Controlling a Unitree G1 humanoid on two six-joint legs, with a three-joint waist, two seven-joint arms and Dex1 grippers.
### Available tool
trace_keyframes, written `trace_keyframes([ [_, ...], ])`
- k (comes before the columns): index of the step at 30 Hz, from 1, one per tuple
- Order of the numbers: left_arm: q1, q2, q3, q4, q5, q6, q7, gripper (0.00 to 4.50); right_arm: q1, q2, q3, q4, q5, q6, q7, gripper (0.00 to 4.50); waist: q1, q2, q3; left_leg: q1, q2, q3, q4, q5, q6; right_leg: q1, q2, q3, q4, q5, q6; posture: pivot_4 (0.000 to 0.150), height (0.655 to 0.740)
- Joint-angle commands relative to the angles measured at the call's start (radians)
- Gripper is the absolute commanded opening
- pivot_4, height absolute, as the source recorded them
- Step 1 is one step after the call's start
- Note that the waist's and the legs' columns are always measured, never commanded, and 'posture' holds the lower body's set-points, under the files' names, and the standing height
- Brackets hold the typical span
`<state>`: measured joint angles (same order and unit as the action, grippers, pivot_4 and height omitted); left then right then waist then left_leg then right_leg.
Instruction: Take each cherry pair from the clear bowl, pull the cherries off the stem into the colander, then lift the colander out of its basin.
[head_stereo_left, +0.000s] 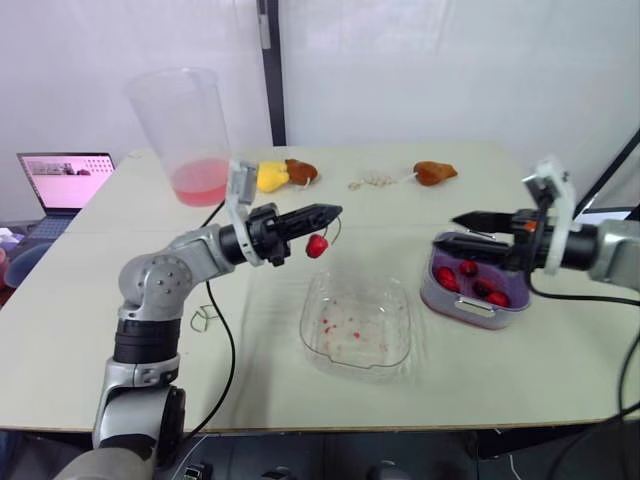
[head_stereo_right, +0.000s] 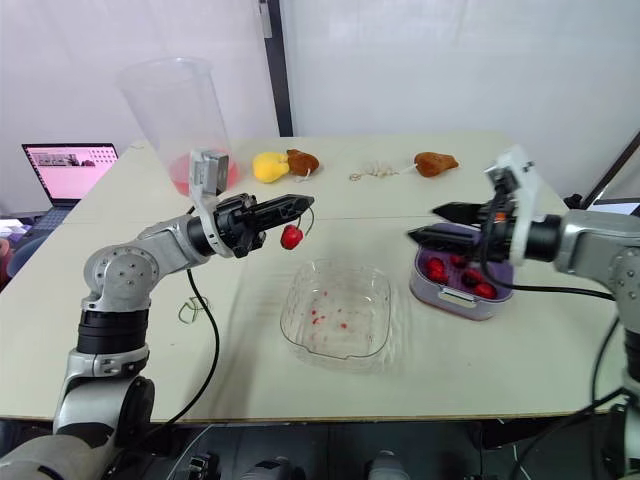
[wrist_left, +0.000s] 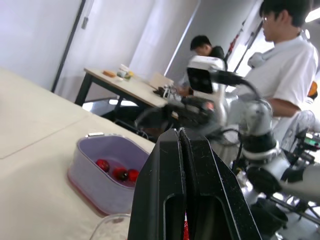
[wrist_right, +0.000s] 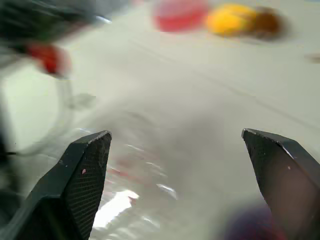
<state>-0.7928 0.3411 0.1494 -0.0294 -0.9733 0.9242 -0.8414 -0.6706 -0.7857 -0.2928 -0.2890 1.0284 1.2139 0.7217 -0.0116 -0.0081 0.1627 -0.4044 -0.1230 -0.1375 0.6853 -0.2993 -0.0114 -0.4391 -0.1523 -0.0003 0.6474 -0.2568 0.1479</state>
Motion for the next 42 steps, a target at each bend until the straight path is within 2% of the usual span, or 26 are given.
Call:
trace_keyframes([
  [1, -0.013, -0.004, 0.021, -0.033, -0.03, -0.002, 0.018, 0.0, -0.043, 0.113, 0.016, -0.079, 0.115, 0.028, -0.133, 4.48, 0.003, 0.0, 0.0, 0.0, 0.0, -0.001, 0.0, 0.0, 0.0, 0.0, 0.0, 0.0, 0.0, 0.0, 0.0, 0.15, 0.74],
  [4, -0.01, -0.008, 0.021, -0.047, -0.045, 0.01, 0.029, 0.0, -0.07, 0.245, 0.071, -0.106, 0.158, 0.01, -0.217, 4.48, -0.002, 0.0, 0.0, -0.001, -0.001, -0.002, 0.0, 0.0, 0.0, 0.0, 0.0, 0.0, 0.0, 0.0, 0.0, 0.15, 0.74],
  [7, -0.009, -0.007, 0.017, -0.05, -0.052, 0.013, 0.03, 0.0, -0.089, 0.326, 0.094, -0.089, 0.167, -0.013, -0.275, 4.48, -0.002, 0.0, 0.0, -0.001, -0.001, -0.002, 0.0, 0.0, 0.0, -0.001, 0.0, 0.0, 0.001, 0.0, 0.0, 0.15, 0.74],
  [13, -0.008, -0.008, 0.01, -0.053, -0.058, 0.01, 0.037, 0.0, -0.086, 0.389, 0.144, -0.073, 0.148, -0.045, -0.322, 4.48, -0.007, 0.0, 0.0, -0.001, -0.001, -0.002, 0.0, 0.0, 0.0, -0.001, 0.0, 0.0, 0.001, 0.0, 0.0, 0.15, 0.74],
  [17, -0.006, -0.009, 0.013, -0.055, -0.062, 0.008, 0.045, 0.0, -0.076, 0.395, 0.152, -0.071, 0.153, -0.057, -0.34, 3.27, -0.008, 0.0, 0.0, -0.001, -0.001, -0.002, 0.0, 0.0, 0.0, -0.001, 0.0, 0.0, 0.001, 0.0, 0.0, 0.15, 0.74],
  [19, -0.006, -0.01, 0.013, -0.055, -0.062, 0.007, 0.048, 0.0, -0.076, 0.395, 0.154, -0.068, 0.155, -0.063, -0.346, 2.31, -0.008, 0.0, 0.0, -0.001, -0.001, -0.002, 0.0, 0.0, 0.0, -0.001, 0.0, 0.0, 0.001, 0.0, 0.0, 0.15, 0.74],
  [26, -0.004, -0.011, 0.01, -0.054, -0.058, 0.002, 0.047, 0.0, -0.07, 0.381, 0.165, -0.06, 0.143, -0.073, -0.341, 2.31, -0.008, 0.0, 0.0, -0.001, -0.001, -0.002, 0.0, 0.0, 0.0, -0.001, 0.0, 0.0, 0.001, 0.0, 0.0, 0.15, 0.74],
  [31, -0.001, -0.012, 0.008, -0.061, -0.058, 0.002, 0.048, 0.0, -0.063, 0.375, 0.172, -0.061, 0.133, -0.077, -0.338, 0.24, -0.008, 0.0, 0.0, -0.001, -0.001, -0.002, 0.0, 0.0, 0.0, -0.001, 0.0, 0.0, 0.001, 0.0, 0.0, 0.15, 0.74],
  [42, -0.008, -0.017, 0.004, -0.062, -0.058, -0.001, 0.053, 0.0, -0.045, 0.339, 0.201, -0.062, 0.118, -0.055, -0.311, 0.24, -0.007, 0.0, 0.0, -0.001, -0.001, -0.002, 0.0, 0.0, 0.0, -0.001, 0.0, 0.0, 0.001, 0.0, 0.0, 0.15, 0.74],
])
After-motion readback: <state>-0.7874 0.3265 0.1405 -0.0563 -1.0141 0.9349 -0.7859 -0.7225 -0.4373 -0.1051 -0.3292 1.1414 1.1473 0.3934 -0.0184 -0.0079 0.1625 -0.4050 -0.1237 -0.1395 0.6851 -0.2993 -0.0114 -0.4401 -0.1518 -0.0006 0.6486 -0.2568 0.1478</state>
